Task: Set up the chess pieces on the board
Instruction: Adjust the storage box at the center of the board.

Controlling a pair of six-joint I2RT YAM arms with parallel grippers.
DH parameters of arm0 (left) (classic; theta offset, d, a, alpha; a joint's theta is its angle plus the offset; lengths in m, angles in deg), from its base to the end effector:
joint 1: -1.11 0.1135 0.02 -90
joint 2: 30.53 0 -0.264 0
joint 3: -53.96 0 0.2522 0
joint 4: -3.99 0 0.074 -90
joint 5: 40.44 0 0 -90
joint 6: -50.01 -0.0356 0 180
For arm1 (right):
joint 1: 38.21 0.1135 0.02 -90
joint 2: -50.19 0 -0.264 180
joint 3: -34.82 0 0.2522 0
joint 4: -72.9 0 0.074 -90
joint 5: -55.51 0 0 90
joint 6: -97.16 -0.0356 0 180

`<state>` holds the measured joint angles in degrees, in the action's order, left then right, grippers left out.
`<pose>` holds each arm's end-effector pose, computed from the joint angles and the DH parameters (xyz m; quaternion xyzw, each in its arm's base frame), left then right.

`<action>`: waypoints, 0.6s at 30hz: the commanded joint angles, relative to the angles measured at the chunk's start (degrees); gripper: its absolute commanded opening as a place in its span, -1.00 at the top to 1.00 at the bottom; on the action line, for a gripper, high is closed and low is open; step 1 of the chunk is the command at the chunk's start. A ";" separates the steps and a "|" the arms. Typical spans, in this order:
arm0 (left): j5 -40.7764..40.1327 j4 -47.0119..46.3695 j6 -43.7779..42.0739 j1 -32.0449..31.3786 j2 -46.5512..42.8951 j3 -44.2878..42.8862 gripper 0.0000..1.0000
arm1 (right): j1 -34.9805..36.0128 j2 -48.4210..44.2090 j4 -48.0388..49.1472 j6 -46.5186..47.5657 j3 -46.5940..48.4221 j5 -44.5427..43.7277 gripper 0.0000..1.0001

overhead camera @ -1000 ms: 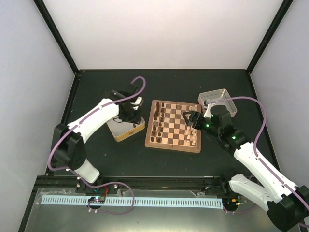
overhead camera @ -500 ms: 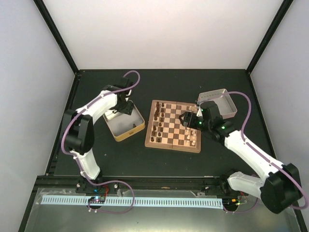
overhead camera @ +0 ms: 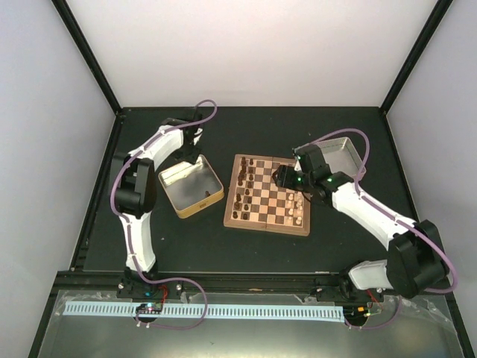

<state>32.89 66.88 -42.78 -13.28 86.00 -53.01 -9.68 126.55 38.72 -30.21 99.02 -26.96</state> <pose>0.4086 -0.0943 0.2047 0.1242 0.9702 0.1273 0.1646 0.2435 0.1377 0.2379 0.0470 0.9254 0.2530 0.2782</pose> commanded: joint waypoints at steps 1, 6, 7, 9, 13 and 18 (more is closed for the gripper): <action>5.63 5.35 -4.01 1.01 2.72 -3.97 -0.04 | -0.24 2.15 -2.68 1.93 5.25 -5.97 -0.31; 14.05 5.70 -4.14 2.72 3.48 -4.45 0.23 | -0.23 5.09 -6.88 1.71 9.83 -10.82 -0.22; 14.60 5.72 -3.63 3.05 3.79 -4.70 0.33 | -0.23 5.53 -7.66 1.75 10.54 -12.02 -0.18; 13.77 5.76 -2.42 3.51 4.18 -4.41 0.52 | -0.23 5.97 -8.05 2.65 11.18 -13.36 -0.12; 9.72 5.46 0.88 4.47 2.66 -0.49 0.78 | -0.23 5.37 -7.62 4.28 9.94 -17.03 -0.10; 7.60 3.02 2.84 5.02 -3.52 7.31 0.85 | -0.23 6.03 -8.24 5.43 10.21 -19.34 -0.08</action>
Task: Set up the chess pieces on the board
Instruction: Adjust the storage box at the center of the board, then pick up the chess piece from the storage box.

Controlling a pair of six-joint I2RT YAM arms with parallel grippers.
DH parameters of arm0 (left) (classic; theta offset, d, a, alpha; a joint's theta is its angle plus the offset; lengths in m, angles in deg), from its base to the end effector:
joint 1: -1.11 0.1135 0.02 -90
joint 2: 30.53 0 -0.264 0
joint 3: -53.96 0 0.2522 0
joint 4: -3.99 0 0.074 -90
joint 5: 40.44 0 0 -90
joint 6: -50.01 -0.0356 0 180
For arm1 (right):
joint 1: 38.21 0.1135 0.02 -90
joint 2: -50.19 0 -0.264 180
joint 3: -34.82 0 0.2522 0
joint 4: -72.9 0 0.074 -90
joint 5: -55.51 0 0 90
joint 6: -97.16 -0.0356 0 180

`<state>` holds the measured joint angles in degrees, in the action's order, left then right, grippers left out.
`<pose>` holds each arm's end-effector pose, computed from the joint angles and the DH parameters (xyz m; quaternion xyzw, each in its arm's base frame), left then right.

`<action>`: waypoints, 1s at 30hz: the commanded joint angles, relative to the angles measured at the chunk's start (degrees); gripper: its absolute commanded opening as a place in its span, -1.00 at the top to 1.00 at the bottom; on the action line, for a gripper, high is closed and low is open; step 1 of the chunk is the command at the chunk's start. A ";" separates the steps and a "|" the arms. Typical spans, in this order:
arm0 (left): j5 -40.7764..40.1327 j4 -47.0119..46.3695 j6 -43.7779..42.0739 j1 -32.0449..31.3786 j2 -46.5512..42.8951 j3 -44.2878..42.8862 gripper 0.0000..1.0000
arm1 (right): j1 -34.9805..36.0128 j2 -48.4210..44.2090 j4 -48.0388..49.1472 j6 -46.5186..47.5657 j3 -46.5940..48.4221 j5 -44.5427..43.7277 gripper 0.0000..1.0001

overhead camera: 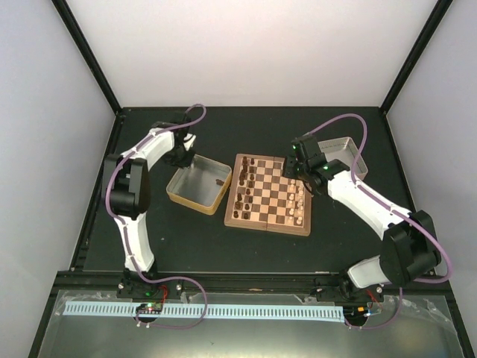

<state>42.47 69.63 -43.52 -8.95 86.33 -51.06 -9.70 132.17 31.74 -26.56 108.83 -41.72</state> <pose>0.4043 -0.0673 0.1905 0.1107 0.9860 0.0552 0.1122 0.2697 0.1414 0.2573 0.0645 0.9332 0.1295 0.3289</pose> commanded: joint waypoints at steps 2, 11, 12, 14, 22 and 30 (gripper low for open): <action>-3.32 -0.50 4.54 0.91 -6.19 8.13 0.85 | -0.21 1.45 -2.46 2.10 1.97 -4.72 -0.08; -4.85 0.69 11.10 3.01 -15.05 16.47 0.62 | -0.21 5.29 -4.80 3.11 5.29 -2.30 -0.04; -3.83 0.57 12.23 2.95 -16.32 16.95 0.51 | -0.21 5.64 -4.49 3.84 5.58 -1.81 -0.04; -0.93 0.46 15.45 2.95 -18.94 16.96 0.28 | -0.33 6.26 -4.04 5.99 6.82 -2.22 -0.04; 12.19 -2.82 44.93 2.04 -27.82 16.64 -0.05 | -4.16 5.00 -0.76 11.95 7.65 -2.23 -0.02; 16.48 -10.02 71.26 -3.26 -29.03 22.26 0.02 | -4.35 -1.72 1.04 14.60 1.65 -6.08 -0.02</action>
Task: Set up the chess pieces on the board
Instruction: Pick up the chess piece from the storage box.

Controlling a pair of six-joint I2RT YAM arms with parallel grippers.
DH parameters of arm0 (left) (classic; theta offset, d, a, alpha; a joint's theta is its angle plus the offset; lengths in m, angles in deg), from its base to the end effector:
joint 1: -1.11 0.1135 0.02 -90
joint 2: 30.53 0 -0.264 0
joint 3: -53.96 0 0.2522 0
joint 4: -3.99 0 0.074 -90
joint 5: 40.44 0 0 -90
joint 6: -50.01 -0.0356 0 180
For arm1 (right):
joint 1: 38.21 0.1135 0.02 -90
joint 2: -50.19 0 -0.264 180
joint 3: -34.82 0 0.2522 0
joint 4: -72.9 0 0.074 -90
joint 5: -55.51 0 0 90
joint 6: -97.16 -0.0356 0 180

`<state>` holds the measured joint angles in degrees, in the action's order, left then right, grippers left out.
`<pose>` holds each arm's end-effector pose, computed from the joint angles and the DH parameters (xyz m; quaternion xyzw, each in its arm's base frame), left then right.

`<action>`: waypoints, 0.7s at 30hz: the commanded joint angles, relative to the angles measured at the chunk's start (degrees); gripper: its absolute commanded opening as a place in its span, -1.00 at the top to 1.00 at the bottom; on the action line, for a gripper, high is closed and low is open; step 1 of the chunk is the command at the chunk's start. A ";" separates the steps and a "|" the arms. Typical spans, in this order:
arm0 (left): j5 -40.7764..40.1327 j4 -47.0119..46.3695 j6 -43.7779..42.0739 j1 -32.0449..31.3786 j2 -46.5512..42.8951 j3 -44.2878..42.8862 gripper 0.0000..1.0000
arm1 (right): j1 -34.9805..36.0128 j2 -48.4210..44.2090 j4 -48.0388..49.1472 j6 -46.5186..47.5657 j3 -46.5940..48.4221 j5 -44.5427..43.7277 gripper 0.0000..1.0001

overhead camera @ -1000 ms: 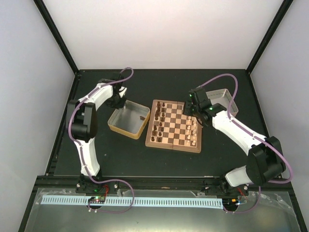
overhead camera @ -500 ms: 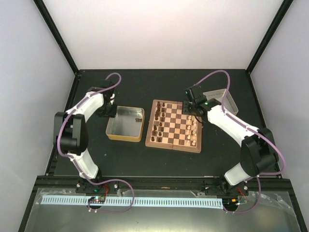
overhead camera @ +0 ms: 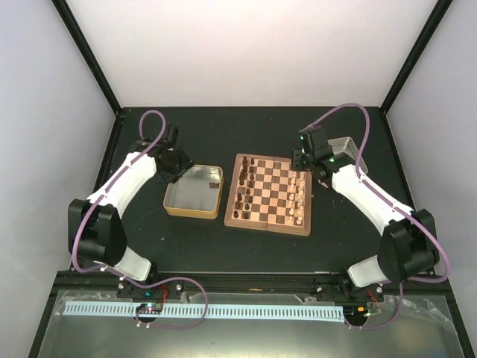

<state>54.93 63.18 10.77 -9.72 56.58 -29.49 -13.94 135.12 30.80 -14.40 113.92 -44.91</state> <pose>0.3022 -0.0612 0.2637 -0.3212 0.9164 -0.1592 0.1781 0.2949 0.1259 0.2699 0.0106 0.9300 0.0611 0.3622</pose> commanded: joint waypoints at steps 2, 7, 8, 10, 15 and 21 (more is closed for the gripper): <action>4.15 -2.76 20.53 -3.89 2.39 -0.15 0.05 | -0.13 -6.96 2.89 2.45 -5.50 -2.77 -0.02; 2.38 -3.45 27.19 -5.95 4.78 0.93 0.07 | -0.10 -11.85 4.03 3.29 -8.08 -2.93 -0.03; 3.23 -4.12 28.25 -5.99 5.25 1.32 0.07 | -0.20 -12.39 4.08 3.48 -8.20 -2.91 -0.03; 5.22 -4.76 29.76 -6.40 6.76 1.66 0.06 | -0.14 -13.27 4.08 3.99 -8.34 -3.55 -0.03; 6.18 -4.19 30.52 -7.68 12.28 0.16 0.07 | -0.11 -15.03 4.84 4.93 -9.24 -5.03 -0.04; 5.62 -5.39 31.03 -7.80 16.41 -1.19 0.15 | -0.10 -15.43 5.22 5.69 -9.35 -6.06 -0.05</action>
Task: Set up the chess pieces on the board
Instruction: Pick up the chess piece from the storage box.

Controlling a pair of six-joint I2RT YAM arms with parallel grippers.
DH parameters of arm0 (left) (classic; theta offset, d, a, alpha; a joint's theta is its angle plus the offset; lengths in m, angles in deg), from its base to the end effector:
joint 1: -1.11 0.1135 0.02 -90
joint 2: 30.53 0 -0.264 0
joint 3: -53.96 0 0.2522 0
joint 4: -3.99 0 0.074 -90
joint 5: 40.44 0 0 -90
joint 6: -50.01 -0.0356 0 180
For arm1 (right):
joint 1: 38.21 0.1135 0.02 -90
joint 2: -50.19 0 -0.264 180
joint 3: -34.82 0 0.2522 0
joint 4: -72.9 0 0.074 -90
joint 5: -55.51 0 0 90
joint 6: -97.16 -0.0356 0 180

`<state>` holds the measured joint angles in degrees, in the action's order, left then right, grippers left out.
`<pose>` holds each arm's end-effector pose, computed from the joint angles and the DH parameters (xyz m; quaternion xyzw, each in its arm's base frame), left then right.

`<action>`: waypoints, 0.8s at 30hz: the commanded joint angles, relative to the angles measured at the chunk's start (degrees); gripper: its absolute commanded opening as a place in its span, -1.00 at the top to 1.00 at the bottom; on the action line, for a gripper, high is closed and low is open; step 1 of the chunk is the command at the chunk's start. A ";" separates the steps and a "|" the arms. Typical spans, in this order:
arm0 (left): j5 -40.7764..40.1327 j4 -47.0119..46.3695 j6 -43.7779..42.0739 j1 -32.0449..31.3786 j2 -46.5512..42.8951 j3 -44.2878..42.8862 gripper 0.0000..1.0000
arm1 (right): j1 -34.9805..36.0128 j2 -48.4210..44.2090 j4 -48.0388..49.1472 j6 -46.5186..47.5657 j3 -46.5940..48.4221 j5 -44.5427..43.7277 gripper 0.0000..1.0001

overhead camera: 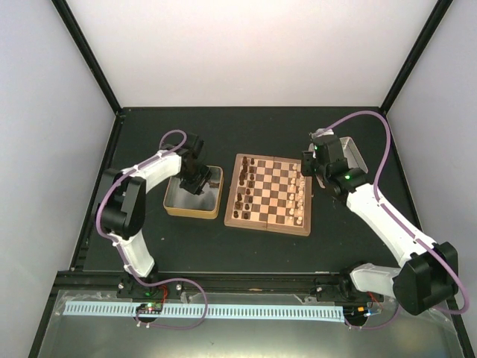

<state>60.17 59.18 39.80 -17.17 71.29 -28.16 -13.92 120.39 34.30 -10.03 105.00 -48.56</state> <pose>0.3207 -0.1128 0.1817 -0.4943 0.8545 -0.1589 0.0166 0.2474 0.1022 0.2941 -0.0024 0.8959 0.0491 0.4414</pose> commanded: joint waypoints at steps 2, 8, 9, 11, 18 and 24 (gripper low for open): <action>1.04 -2.00 1.96 -0.35 2.93 -2.94 0.15 | -0.14 -0.50 1.64 1.50 -0.35 -2.45 -0.05; 4.17 -6.22 4.39 -0.29 5.06 -2.30 0.13 | -0.12 -0.34 1.39 2.05 -0.44 -3.21 -0.06; 4.20 -6.61 4.77 -0.33 5.24 -2.32 0.14 | -0.10 -0.26 1.40 2.06 -0.44 -3.30 -0.07; 4.09 -6.87 5.05 -0.26 5.67 -2.61 0.14 | -0.14 -0.05 1.38 2.09 -0.35 -3.41 -0.07; 3.82 -8.06 6.50 -0.22 7.86 -2.49 0.26 | -0.12 -0.20 1.35 2.20 -0.59 -3.74 -0.08; 3.45 -7.44 6.66 -0.09 8.72 -3.41 0.56 | -0.14 -0.28 1.55 2.21 -0.75 -3.69 -0.08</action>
<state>63.56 51.49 45.33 -17.28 78.11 -29.16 -13.94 120.43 34.37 -8.15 104.92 -50.88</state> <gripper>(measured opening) 0.270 0.537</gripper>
